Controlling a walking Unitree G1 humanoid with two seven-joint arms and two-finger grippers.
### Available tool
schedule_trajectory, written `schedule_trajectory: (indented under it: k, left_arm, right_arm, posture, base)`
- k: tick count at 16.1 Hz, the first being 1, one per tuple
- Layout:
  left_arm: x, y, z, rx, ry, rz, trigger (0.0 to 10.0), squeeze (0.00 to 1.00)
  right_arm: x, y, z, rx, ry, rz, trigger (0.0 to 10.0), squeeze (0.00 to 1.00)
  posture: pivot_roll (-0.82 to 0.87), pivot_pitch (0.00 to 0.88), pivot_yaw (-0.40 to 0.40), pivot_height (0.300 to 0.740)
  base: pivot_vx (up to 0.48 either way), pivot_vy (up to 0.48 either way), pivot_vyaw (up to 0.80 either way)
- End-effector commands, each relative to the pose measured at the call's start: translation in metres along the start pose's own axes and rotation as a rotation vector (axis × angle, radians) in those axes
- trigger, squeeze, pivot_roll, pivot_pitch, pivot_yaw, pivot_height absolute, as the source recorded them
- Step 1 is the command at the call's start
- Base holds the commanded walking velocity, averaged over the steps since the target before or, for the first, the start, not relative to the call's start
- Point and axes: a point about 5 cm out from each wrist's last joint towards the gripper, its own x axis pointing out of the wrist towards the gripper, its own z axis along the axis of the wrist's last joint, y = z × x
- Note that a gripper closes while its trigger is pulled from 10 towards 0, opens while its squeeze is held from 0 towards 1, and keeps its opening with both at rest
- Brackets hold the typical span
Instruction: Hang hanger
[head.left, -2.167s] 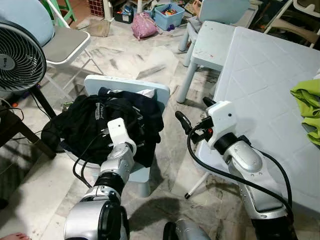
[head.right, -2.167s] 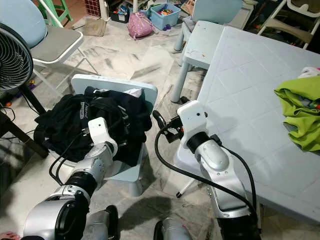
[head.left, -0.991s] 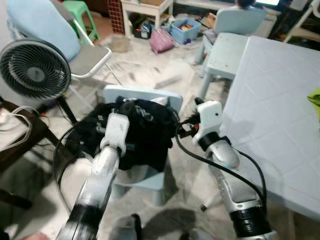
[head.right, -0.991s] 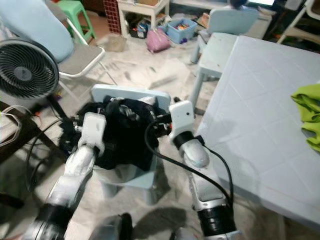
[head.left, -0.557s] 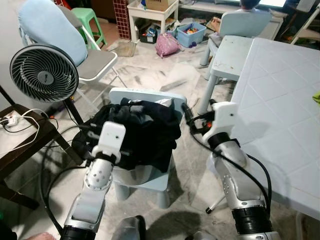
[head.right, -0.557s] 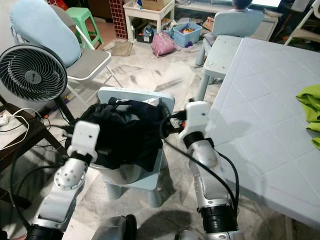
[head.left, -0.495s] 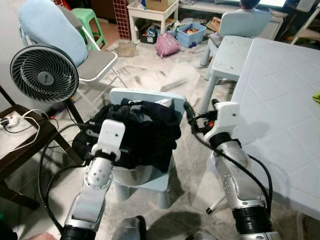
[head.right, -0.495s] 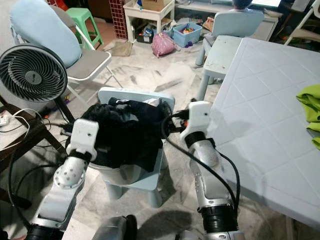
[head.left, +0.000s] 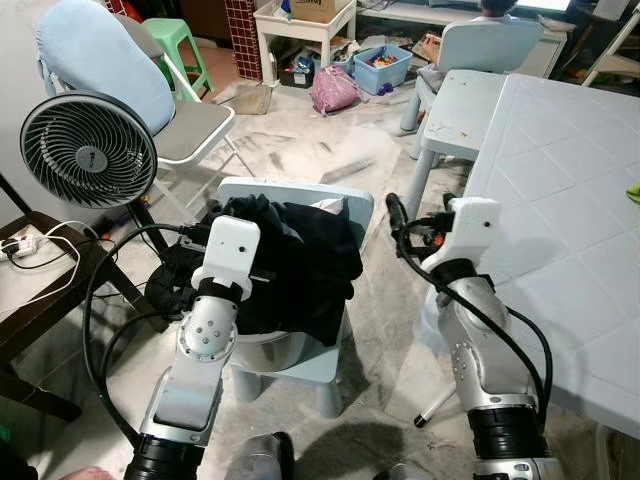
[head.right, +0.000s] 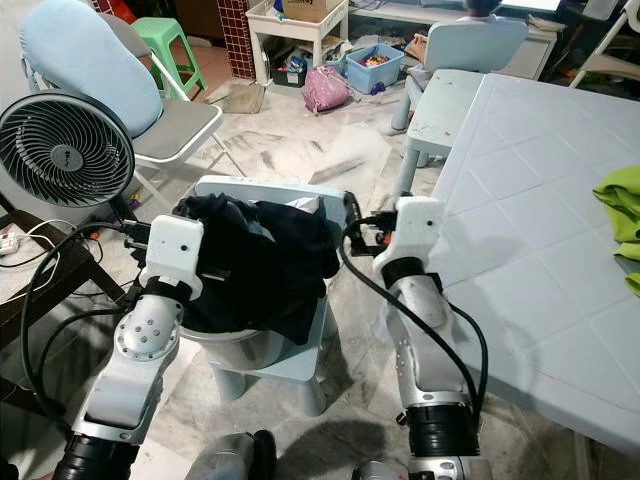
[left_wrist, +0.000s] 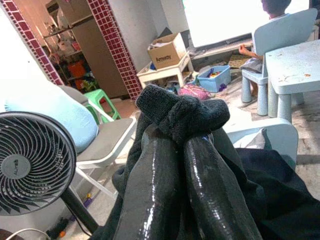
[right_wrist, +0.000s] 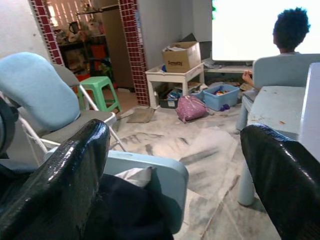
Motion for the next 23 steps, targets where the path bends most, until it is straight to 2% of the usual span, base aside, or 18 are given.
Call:
schedule_trajectory:
  k: [1,5,17,23]
  left_arm:
    - [0.001,0.001,0.007,0.009,-0.028,0.001,10.0,0.00]
    - [0.002,0.000,0.006,0.003,-0.021,-0.001,10.0,0.00]
    - [0.007,0.000,0.003,0.015,-0.021,-0.004,10.0,0.00]
    - [0.011,-0.003,0.010,-0.047,-0.043,-0.035,10.0,0.00]
  right_arm:
    - [0.001,0.000,0.001,0.004,-0.004,0.000,10.0,0.00]
    - [0.001,0.000,0.001,0.002,-0.002,-0.002,10.0,0.00]
    - [0.006,-0.001,0.003,0.010,-0.002,0.000,10.0,0.00]
    - [0.005,-0.001,0.001,0.010,0.008,-0.004,10.0,0.00]
  posture:
    - [0.03,0.043,0.065,0.740]
    - [0.02,0.040,0.064,0.740]
    - [0.02,0.025,0.059,0.740]
    - [0.01,0.051,0.064,0.740]
  base:
    - [0.000,0.000,0.00]
    - [-0.150,0.000,0.00]
    - [-0.371,0.000,0.00]
    - [0.000,0.000,0.00]
